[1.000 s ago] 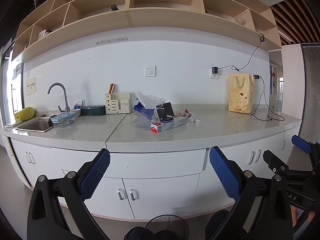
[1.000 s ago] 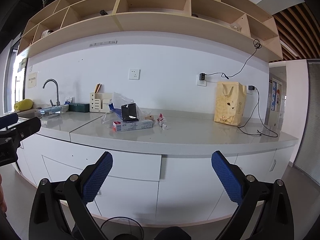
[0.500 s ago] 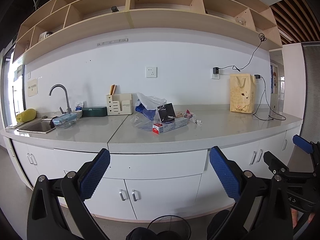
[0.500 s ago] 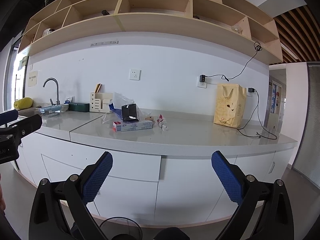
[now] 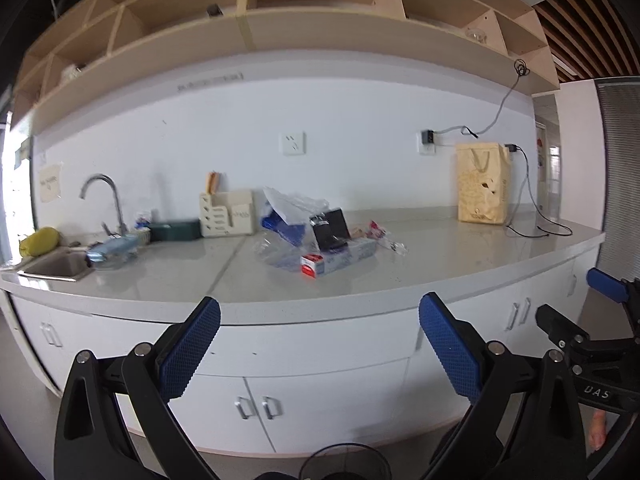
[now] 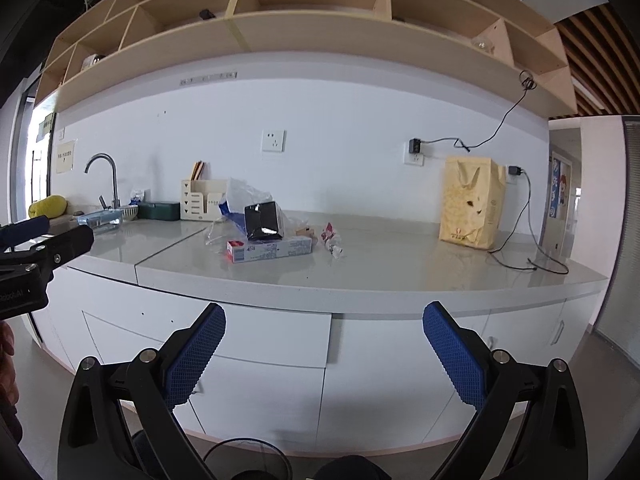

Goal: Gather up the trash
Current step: 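Reach the right gripper to the black box and grasp it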

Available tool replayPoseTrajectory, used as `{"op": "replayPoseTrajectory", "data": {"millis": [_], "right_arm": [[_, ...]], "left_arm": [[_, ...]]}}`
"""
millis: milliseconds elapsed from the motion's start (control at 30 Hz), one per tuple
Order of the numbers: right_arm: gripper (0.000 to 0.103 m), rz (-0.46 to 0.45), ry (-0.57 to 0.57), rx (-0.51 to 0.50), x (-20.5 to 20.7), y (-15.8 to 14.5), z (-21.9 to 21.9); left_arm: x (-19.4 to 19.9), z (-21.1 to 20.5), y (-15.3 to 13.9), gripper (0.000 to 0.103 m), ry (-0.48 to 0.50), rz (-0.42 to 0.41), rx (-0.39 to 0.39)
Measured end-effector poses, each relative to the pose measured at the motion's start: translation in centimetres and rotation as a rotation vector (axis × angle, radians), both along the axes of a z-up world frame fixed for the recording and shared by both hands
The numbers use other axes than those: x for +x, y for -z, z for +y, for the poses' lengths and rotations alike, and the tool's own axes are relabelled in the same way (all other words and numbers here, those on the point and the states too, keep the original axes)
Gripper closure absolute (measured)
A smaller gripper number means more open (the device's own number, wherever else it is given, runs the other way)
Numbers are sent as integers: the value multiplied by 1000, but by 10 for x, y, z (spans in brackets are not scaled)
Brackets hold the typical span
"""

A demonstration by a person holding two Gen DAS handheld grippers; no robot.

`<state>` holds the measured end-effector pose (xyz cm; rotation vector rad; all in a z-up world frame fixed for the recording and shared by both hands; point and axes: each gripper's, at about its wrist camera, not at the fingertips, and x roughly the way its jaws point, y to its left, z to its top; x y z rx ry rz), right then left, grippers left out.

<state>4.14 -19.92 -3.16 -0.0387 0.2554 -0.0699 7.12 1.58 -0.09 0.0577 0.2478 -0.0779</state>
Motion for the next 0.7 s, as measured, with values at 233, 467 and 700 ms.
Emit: {"op": "replayPoseTrajectory", "data": {"millis": [233, 467, 700], "right_arm": [[3, -1, 19, -30, 81, -10, 4], [3, 25, 11, -228, 192, 1, 36], [3, 64, -58, -297, 283, 24, 70]], "left_arm": [[86, 16, -3, 4, 12, 41, -29], [192, 41, 7, 4, 32, 83, -58], [271, 81, 34, 4, -2, 122, -150]]}}
